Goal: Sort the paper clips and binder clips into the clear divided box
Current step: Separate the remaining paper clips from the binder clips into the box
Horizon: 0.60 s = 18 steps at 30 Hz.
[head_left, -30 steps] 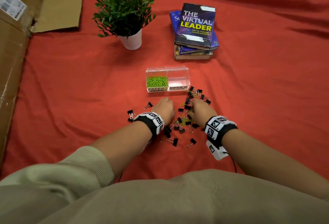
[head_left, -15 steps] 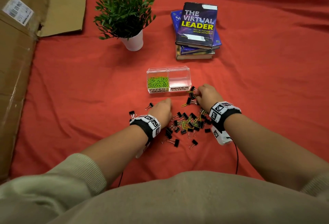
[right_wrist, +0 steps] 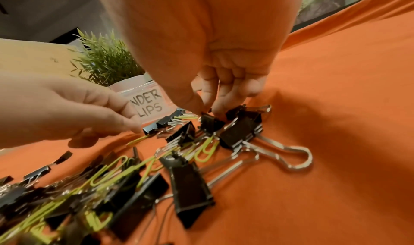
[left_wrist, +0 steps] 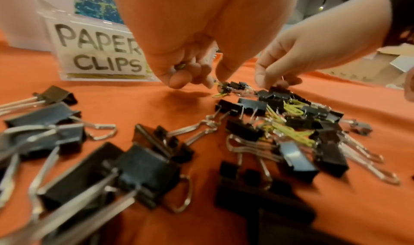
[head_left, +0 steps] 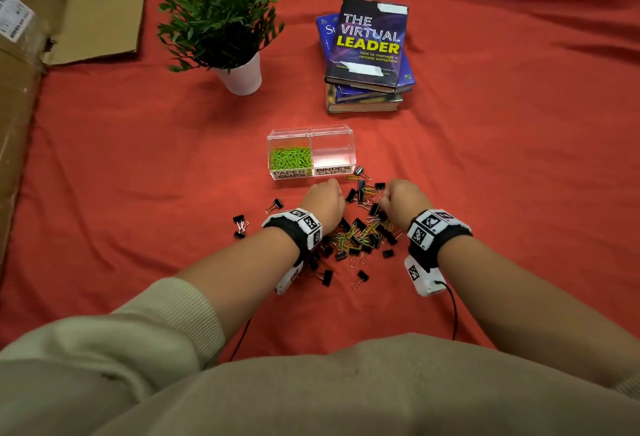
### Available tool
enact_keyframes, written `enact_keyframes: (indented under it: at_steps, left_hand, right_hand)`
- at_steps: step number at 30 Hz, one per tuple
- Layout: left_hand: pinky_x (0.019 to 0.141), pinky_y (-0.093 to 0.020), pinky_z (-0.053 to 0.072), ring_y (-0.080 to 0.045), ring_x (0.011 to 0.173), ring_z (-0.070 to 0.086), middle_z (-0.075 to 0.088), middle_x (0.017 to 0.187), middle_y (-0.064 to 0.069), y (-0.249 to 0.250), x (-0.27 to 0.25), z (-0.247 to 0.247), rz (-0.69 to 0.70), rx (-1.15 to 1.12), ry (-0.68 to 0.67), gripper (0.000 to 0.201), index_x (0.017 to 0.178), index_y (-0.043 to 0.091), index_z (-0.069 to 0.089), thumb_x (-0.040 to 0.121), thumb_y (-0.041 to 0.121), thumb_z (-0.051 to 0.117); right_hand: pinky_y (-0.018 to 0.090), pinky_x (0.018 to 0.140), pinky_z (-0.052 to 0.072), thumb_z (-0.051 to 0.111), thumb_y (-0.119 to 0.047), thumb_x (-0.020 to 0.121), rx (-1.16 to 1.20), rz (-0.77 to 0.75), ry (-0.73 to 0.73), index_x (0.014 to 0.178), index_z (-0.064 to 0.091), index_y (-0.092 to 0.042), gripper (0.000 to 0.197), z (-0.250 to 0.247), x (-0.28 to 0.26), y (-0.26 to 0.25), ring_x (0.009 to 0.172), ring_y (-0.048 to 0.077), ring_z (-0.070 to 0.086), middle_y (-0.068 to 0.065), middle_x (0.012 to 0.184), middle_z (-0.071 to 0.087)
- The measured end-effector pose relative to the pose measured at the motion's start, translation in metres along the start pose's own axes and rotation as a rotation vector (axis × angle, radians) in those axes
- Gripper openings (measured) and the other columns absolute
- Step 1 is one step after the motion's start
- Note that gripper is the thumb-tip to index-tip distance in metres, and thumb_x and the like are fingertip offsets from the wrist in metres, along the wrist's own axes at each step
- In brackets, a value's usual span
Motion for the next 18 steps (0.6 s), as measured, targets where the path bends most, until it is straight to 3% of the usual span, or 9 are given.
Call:
enact_keyframes:
  at_steps: [2, 4, 8, 15, 18]
  left_hand:
    - [0.085, -0.037, 0.045, -0.027, 0.099, 0.055, 0.062, 0.102, -0.009, 0.001, 0.002, 0.005, 0.032, 0.06, -0.003, 0.018, 0.105, 0.007, 0.053, 0.093, 0.02, 0.049]
    - [0.087, -0.037, 0.045, -0.027, 0.102, 0.054, 0.061, 0.105, -0.01, 0.002, 0.003, 0.008, 0.056, 0.098, 0.006, 0.021, 0.107, 0.007, 0.052, 0.092, 0.023, 0.053]
    - [0.089, -0.04, 0.046, -0.028, 0.104, 0.054, 0.06, 0.108, -0.011, 0.006, 0.006, 0.009, 0.076, 0.152, -0.004, 0.02, 0.104, 0.007, 0.052, 0.093, 0.024, 0.054]
    - [0.09, -0.039, 0.044, -0.031, 0.103, 0.052, 0.056, 0.11, -0.015, -0.003, -0.004, 0.01, 0.034, 0.144, -0.047, 0.023, 0.11, 0.001, 0.051, 0.092, 0.015, 0.044]
    - [0.072, -0.031, 0.04, -0.025, 0.085, 0.05, 0.052, 0.097, -0.011, -0.01, -0.012, 0.002, -0.012, 0.001, -0.02, 0.013, 0.1, 0.003, 0.049, 0.091, 0.011, 0.043]
  right_hand:
    - [0.036, 0.071, 0.052, 0.052, -0.015, 0.089, 0.019, -0.052, 0.059, 0.089, 0.06, -0.007, 0.012, -0.003, -0.002, 0.0, 0.081, 0.025, 0.059, 0.009, 0.09, 0.059]
    - [0.038, 0.081, 0.053, 0.057, -0.018, 0.088, 0.011, -0.117, 0.096, 0.094, 0.062, -0.009, 0.012, -0.003, -0.003, -0.003, 0.093, 0.024, 0.057, 0.008, 0.099, 0.057]
    - [0.04, 0.088, 0.05, 0.061, -0.022, 0.086, -0.058, -0.191, 0.138, 0.109, 0.06, -0.012, 0.025, -0.001, -0.002, -0.013, 0.108, 0.024, 0.048, 0.008, 0.108, 0.052]
    - [0.04, 0.085, 0.048, 0.057, -0.013, 0.088, -0.156, -0.304, 0.148, 0.103, 0.06, -0.001, 0.02, -0.001, 0.003, -0.023, 0.105, 0.028, 0.049, 0.012, 0.107, 0.053]
    - [0.038, 0.085, 0.048, 0.051, -0.009, 0.089, -0.182, -0.355, 0.144, 0.098, 0.059, 0.002, 0.017, 0.003, -0.001, -0.024, 0.1, 0.029, 0.05, 0.014, 0.103, 0.054]
Point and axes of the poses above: each hand's wrist, its own x-axis towards the middle knuckle, its own z-axis out of the palm, y = z × x, the point moved 4 cm from there along x, towards the middle knuckle
